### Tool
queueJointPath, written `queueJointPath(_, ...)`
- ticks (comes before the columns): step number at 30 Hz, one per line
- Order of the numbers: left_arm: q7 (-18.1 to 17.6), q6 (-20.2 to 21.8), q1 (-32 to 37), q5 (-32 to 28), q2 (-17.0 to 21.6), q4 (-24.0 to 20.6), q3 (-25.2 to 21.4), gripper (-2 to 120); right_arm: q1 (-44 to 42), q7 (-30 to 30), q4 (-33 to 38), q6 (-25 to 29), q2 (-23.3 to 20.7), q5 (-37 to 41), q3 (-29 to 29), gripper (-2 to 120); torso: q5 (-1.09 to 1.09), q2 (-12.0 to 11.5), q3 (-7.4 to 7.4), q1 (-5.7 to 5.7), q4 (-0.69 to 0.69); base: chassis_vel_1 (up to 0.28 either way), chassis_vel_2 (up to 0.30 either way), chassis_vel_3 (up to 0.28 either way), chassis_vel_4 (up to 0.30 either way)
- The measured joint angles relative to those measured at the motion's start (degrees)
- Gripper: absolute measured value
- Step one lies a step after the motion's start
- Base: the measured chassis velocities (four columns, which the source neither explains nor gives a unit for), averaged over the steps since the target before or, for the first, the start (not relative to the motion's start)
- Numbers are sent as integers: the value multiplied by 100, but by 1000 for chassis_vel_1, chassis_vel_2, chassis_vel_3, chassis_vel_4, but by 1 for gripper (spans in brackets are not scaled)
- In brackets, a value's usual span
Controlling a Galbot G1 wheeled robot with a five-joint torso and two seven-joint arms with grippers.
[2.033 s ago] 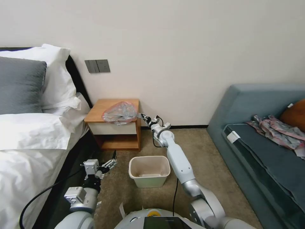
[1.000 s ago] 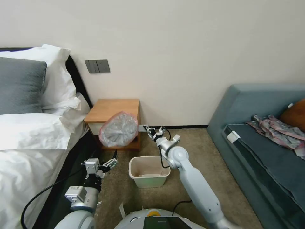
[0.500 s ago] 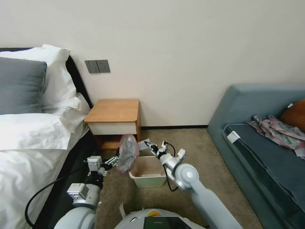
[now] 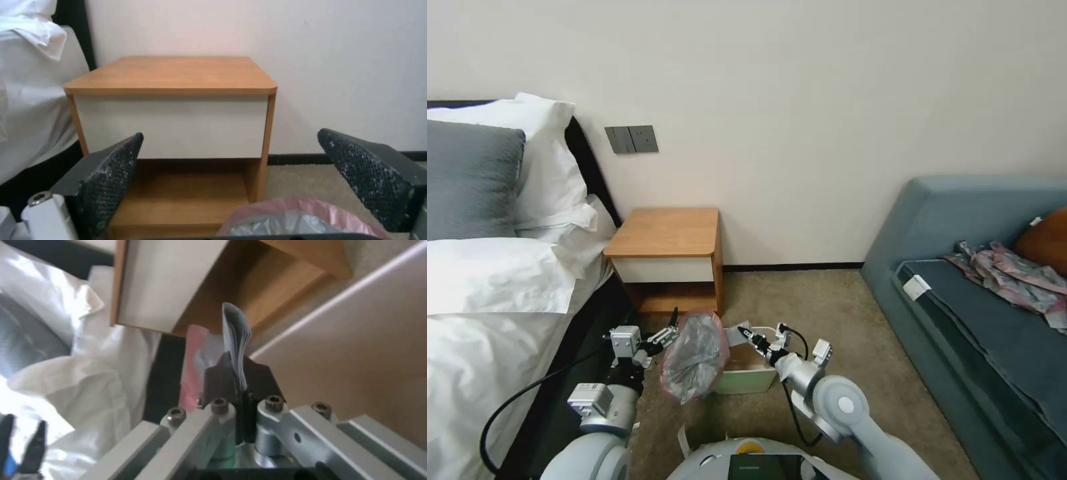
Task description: Pick up the garbage bag from the table and place it over the trash can.
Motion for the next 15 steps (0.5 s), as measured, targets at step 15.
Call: queueJointPath(15,0,-4,-82,0,-17,0,22,100,-126,502,265,-180,-343,26,198,47,0,0,1,0,0,0,0,0,0)
